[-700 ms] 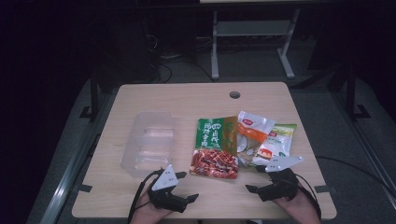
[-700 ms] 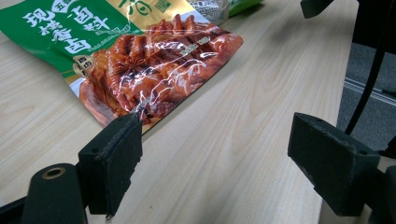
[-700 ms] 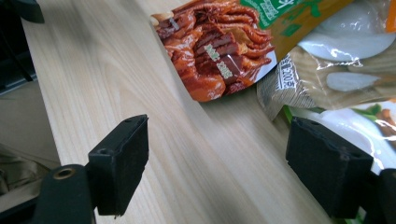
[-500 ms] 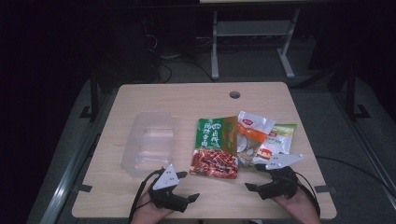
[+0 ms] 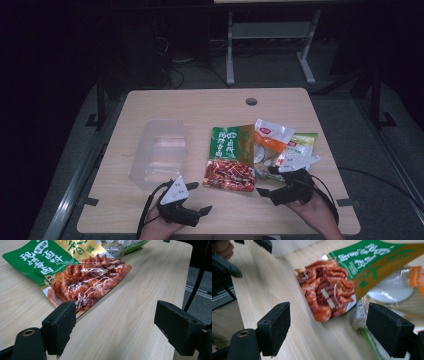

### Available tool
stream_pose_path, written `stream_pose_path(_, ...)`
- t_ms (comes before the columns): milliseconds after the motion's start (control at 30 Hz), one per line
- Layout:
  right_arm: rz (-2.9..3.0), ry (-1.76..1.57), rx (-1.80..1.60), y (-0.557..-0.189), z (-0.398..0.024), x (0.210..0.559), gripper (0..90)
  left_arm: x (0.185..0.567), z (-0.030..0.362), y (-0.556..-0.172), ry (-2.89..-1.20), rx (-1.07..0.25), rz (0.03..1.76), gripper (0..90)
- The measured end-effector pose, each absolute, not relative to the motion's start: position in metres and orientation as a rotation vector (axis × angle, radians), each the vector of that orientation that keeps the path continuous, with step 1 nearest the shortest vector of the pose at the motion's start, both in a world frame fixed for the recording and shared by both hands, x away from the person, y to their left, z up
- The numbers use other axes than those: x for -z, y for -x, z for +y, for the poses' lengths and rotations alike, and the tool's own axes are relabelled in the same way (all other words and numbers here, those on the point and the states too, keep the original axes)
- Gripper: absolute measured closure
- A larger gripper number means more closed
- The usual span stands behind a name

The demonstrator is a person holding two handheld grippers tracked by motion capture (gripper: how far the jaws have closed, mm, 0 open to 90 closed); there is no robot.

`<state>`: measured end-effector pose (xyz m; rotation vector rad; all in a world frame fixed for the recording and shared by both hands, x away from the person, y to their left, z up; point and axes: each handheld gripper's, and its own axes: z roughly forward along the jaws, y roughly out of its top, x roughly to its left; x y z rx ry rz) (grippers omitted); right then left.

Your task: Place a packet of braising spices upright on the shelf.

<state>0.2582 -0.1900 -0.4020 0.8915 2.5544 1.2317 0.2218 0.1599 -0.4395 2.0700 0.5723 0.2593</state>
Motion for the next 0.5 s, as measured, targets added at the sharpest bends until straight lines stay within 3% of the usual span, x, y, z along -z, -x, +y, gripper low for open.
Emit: stream_pose_path(500, 2.602, -0.985, -1.166, -0.323, -0.163, 0.374, 15.3, 0.439, 0.157, -0.223, -2.072, -0.255, 0.557, 17.3)
